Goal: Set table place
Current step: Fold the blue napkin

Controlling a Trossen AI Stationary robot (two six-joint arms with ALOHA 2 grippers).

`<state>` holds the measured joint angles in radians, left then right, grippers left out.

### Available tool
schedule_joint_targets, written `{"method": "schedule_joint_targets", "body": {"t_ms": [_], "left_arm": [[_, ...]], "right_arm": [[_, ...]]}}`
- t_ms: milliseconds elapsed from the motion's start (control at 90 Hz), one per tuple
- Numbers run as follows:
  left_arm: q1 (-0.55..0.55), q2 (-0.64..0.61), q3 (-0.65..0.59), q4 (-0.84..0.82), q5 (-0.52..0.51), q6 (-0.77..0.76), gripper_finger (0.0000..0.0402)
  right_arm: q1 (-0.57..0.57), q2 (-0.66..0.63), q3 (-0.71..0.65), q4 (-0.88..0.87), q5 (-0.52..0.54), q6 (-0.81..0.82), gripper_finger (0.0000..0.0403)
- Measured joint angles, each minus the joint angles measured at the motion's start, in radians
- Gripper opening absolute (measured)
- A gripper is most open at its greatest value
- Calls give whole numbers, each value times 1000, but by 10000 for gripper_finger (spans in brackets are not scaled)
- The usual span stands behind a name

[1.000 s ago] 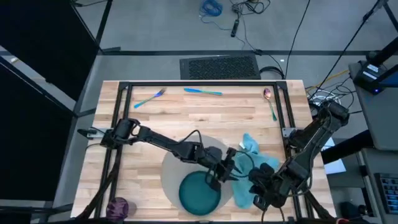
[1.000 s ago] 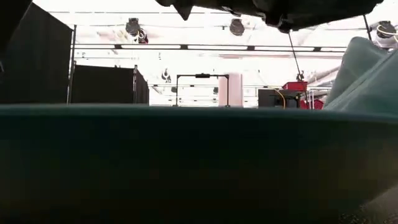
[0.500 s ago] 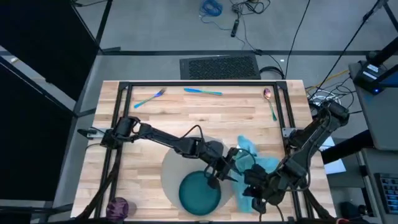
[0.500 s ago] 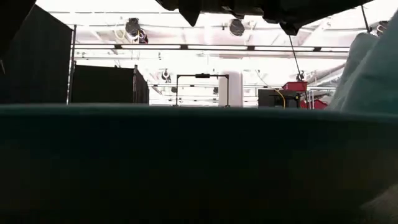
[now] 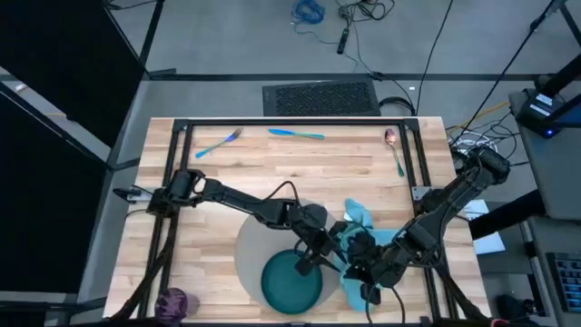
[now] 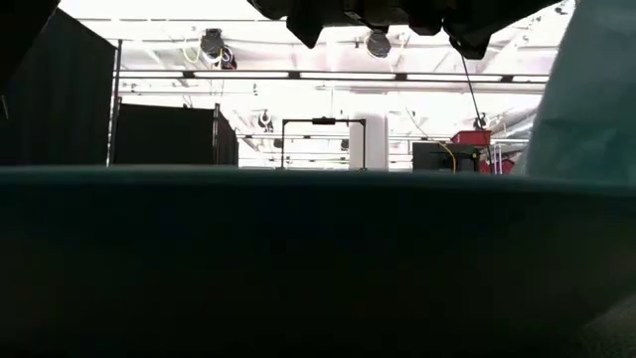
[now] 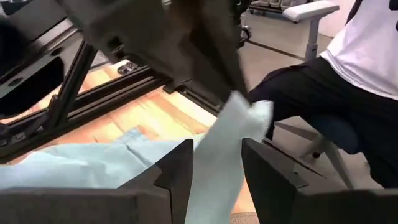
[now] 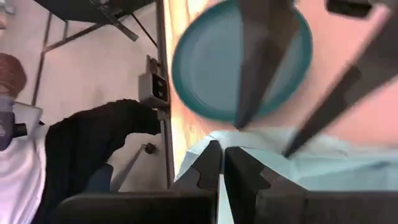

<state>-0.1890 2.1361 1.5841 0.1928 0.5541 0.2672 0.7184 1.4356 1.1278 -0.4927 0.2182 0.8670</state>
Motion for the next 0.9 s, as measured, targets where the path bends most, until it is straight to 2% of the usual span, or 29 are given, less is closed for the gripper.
{"method": "schedule_joint_targets", "body": {"t_ms": [400,722,900], "left_arm": [[7,0,0,-59,104,-1,123],[5,0,0,-69,108,0,123],[5,0,0,-73,108,0,123]], "right_arm": [[-34,-19,0,-13,23,-58,0],[-46,-77,0,-18,81,-97,0],[-45,-112,0,-62,158,-100,0]]}}
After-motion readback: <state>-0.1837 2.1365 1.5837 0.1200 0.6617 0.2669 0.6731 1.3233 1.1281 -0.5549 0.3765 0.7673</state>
